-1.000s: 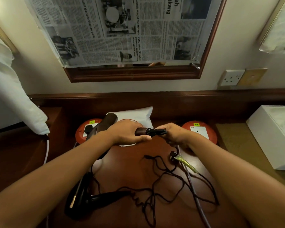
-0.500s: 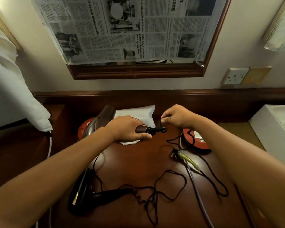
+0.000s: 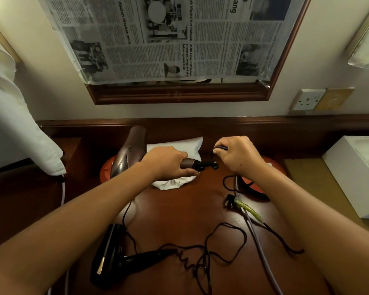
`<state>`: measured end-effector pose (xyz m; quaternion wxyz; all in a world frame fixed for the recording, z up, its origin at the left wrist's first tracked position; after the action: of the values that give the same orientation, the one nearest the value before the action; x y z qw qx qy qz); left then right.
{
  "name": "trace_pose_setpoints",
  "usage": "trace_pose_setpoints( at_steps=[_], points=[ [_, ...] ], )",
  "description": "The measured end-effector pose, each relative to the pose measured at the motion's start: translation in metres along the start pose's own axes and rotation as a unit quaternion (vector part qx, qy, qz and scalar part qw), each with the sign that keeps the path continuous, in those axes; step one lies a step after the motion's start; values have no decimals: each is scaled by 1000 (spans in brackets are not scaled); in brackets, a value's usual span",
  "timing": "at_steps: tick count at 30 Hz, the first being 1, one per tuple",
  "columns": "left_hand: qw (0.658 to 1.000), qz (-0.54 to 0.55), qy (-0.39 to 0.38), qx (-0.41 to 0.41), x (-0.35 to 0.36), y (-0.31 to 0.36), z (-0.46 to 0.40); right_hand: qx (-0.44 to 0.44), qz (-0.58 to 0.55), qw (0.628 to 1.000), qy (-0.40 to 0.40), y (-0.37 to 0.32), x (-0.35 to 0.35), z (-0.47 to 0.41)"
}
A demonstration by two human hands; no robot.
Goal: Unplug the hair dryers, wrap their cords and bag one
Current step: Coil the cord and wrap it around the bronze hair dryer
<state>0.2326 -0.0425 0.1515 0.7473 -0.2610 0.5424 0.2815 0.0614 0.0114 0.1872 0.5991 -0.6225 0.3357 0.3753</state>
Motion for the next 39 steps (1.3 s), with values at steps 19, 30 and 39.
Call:
trace_pose_setpoints(
  at_steps=[19, 30, 39],
  points=[
    [991, 18, 88, -99, -12, -9, 22, 81, -458, 885, 15, -17, 51, 66],
    [985, 32, 126, -113, -23, -8, 36, 93, -534, 833, -115, -22, 71, 77],
    [980, 87, 158, -89, -39, -1, 37, 61, -572, 805, -146, -15, 71, 68]
  ],
)
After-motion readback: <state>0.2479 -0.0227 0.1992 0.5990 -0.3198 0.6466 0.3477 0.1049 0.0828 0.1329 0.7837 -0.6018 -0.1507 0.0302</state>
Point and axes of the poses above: each hand's wrist, its own z-axis away from the middle knuckle, its own x-axis out of the palm, y = z × x, the point moved 6 cm from there along -z, towards the middle knuckle, and after that the axes turned 11 degrees about -y, right-handed, at the moved point
